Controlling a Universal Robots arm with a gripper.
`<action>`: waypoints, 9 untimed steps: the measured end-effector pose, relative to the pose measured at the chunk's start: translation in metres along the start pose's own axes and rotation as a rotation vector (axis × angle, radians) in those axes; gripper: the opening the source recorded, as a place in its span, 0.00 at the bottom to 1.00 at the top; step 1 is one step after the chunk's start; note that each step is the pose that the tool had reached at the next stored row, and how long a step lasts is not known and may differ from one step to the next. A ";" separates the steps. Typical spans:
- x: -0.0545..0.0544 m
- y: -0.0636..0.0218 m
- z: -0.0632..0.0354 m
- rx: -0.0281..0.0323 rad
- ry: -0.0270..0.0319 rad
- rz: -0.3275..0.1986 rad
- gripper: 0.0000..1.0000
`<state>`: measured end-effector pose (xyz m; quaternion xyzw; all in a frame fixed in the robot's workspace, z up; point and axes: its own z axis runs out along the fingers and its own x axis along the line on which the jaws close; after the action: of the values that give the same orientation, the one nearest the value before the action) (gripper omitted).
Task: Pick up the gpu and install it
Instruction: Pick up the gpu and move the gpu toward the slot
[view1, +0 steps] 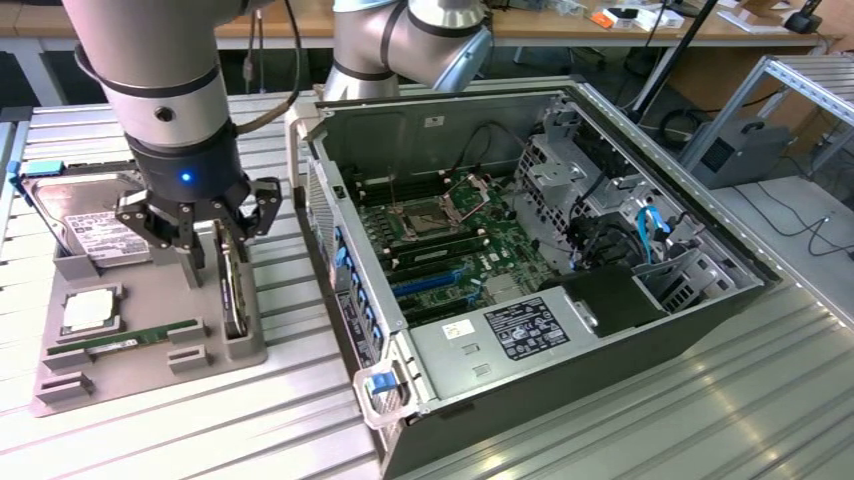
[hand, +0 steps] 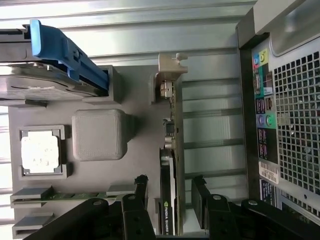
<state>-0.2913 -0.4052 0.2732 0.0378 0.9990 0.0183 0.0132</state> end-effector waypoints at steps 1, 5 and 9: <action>0.000 -0.0001 0.0029 0.0003 0.0000 0.000 0.48; 0.000 -0.0004 0.0121 0.0009 0.0000 0.000 0.48; 0.001 -0.0008 0.0222 0.0010 -0.0001 0.000 0.48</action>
<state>-0.2913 -0.4052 0.2509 0.0378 0.9990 0.0178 0.0132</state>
